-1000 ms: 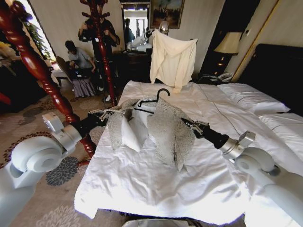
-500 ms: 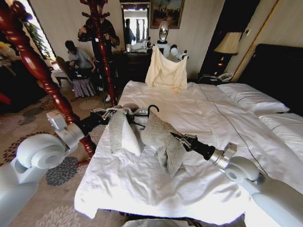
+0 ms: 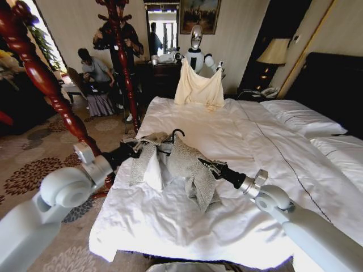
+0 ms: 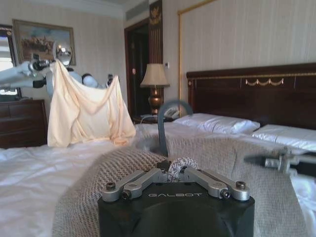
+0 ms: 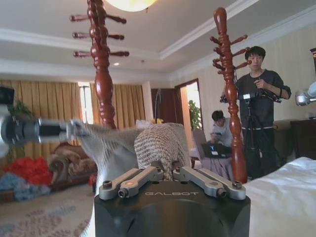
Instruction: Pick up the clothes from the bed and hang them on the clothes hanger.
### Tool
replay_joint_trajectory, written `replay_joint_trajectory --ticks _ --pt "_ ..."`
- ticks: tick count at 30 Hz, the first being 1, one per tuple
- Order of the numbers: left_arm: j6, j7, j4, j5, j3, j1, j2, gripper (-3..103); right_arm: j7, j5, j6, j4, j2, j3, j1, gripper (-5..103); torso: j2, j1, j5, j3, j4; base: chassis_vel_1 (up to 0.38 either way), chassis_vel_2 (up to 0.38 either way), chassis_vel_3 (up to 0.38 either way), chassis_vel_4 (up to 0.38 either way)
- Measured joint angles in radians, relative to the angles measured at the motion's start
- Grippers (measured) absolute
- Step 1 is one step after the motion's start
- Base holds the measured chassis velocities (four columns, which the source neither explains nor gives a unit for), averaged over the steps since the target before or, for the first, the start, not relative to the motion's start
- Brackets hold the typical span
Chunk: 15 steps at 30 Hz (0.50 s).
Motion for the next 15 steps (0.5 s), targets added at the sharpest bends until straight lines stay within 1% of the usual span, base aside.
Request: replay_joint_trajectory --ticks 1,3,6,9,13,14,15 --pt "0.001 0.001 0.014 0.031 0.03 0.002 0.0 3 -0.013 0.039 0.006 0.004 0.003 0.0 0.009 3 0.0 0.0 -0.0001 0.0 0.0 0.0 0.0 0.0 0.0" --pt "0.001 0.001 0.018 0.039 0.036 0.002 0.0 3 -0.02 0.05 0.008 0.005 0.004 0.0 0.011 3 0.0 0.0 -0.0001 0.0 0.0 0.0 0.0 0.0 0.0" --pt "0.001 0.002 0.047 0.085 0.068 0.001 -0.006 3 -0.048 0.115 0.019 0.014 0.013 0.003 0.017 3 0.0 0.0 0.0 0.0 0.0 0.0 0.0 0.0 0.0" --pt "0.001 0.002 0.06 0.102 0.072 0.002 -0.008 3 -0.051 0.143 0.022 0.022 0.019 0.008 0.013 3 0.0 0.0 -0.0001 0.0 0.0001 0.0 0.0 0.0 0.0" --pt "0.001 0.003 0.066 0.104 0.064 0.004 -0.01 3 -0.054 0.155 0.025 0.024 0.023 0.013 0.006 3 0.0 0.0 -0.0001 0.0 0.0001 0.0 0.0 0.0 0.0" --pt "0.001 0.003 0.068 0.104 0.058 0.004 -0.01 3 -0.055 0.164 0.025 0.026 0.024 0.015 0.004 3 0.0 0.0 0.0001 0.0 0.0 0.0 0.0 0.0 0.0" --pt "0.001 0.003 0.073 0.106 0.041 0.005 -0.012 3 -0.055 0.195 0.025 0.034 0.028 0.019 -0.001 3 0.0 0.0 0.0001 0.0 0.0 0.0 0.0 0.0 0.0"
